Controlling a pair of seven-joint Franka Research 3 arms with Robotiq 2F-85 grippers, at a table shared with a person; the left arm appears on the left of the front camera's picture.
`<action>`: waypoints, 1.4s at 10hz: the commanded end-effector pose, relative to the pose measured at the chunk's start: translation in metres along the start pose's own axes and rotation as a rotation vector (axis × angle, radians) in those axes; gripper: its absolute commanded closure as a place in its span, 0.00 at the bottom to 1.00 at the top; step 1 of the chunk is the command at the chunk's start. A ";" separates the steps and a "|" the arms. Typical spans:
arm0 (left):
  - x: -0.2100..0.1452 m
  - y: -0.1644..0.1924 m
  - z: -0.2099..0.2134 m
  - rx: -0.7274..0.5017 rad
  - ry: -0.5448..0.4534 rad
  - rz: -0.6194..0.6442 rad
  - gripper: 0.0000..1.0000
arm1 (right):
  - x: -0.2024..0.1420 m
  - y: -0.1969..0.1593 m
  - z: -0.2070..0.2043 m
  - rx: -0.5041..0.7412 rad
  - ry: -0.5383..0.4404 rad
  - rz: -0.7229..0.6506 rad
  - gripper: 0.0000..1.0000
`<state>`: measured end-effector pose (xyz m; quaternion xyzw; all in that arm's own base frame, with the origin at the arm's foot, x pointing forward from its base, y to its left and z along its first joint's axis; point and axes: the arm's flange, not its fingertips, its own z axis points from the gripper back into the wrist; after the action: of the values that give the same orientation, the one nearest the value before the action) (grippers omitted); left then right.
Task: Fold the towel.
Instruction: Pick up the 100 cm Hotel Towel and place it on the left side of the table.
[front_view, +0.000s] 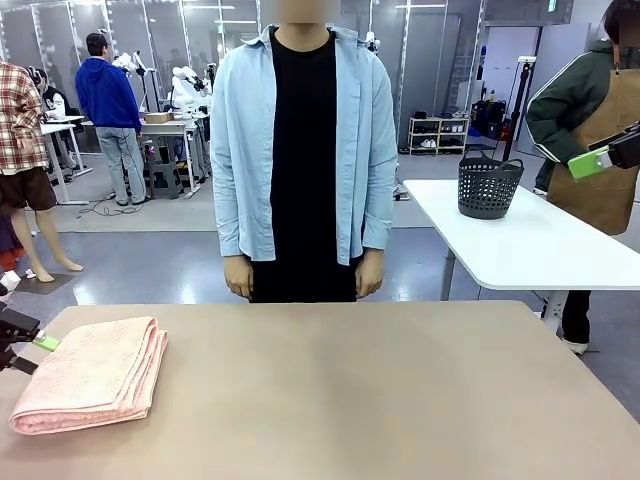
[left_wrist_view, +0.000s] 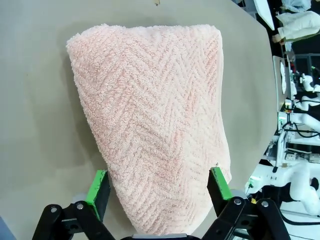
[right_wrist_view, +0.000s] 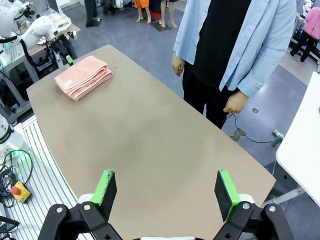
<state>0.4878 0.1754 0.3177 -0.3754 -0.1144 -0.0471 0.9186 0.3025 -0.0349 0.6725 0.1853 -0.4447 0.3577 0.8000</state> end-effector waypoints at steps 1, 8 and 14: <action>0.004 0.001 0.001 -0.005 0.004 -0.003 0.01 | 0.000 0.001 0.000 -0.005 0.003 -0.001 0.00; 0.004 0.001 0.001 -0.005 0.004 -0.003 0.01 | 0.000 0.001 0.000 -0.005 0.003 -0.001 0.00; 0.004 0.001 0.001 -0.005 0.004 -0.003 0.01 | 0.000 0.001 0.000 -0.005 0.003 -0.001 0.00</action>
<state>0.4881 0.1755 0.3182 -0.3752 -0.1149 -0.0474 0.9186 0.3025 -0.0349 0.6725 0.1853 -0.4447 0.3577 0.8000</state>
